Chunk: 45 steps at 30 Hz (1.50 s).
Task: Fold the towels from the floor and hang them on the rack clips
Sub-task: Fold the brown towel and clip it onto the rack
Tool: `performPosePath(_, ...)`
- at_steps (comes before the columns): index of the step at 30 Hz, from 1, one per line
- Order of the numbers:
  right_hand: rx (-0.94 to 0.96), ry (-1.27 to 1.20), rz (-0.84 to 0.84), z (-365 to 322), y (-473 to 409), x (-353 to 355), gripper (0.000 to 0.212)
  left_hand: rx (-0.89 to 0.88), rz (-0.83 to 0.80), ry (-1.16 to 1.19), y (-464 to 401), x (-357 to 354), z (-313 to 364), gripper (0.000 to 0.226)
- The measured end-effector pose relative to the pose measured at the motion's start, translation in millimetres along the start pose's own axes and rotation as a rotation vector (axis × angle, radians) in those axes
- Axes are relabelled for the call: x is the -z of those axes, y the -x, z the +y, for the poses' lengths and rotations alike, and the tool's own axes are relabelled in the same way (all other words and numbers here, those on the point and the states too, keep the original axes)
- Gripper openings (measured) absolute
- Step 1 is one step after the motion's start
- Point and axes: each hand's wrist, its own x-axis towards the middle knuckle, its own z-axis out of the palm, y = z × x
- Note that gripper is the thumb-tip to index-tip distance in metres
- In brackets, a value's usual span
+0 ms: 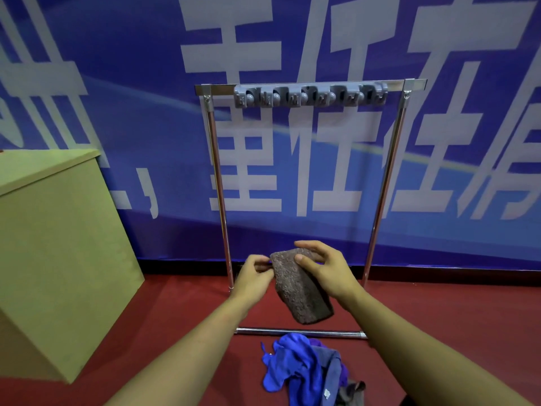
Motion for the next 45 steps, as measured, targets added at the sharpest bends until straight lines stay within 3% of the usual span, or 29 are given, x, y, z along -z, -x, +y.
performPosePath(3, -0.052, -0.168, 0.021, -1.9, -0.6, -0.8, 0.027, -0.166, -0.041, -0.115, -1.5, 0.5, -1.6, 0.037)
performPosePath(6, -0.066, -0.239, 0.035, -3.0, -2.8, -0.3, 0.027, -0.198, -0.048, -0.099, -0.6, -1.1, 6.5, 0.015)
performPosePath(15, -0.080, -0.324, 0.044, -2.3, -5.6, 0.6, 0.036, -0.008, -0.114, 0.297, 14.1, -11.2, 25.4, 0.016)
performPosePath(20, -0.072, -0.323, 0.073, 0.7, -9.0, -0.1, 0.039, 0.052, -0.209, 0.467, 18.6, -9.8, 33.2, 0.031)
performPosePath(28, -0.058, -0.305, 0.069, -1.9, -8.5, 0.6, 0.039, 0.009, -0.231, 0.436, 19.4, -10.7, 32.2, 0.016)
performPosePath(36, -0.030, -0.295, 0.231, -0.7, -8.0, -7.3, 0.031, -0.071, -0.294, 0.394, 20.4, -24.4, 33.3, 0.037)
performPosePath(45, -0.018, -0.335, 0.284, -7.1, -8.0, -9.4, 0.031, -0.125, -0.169, 0.204, 15.6, -27.6, 28.4, 0.024)
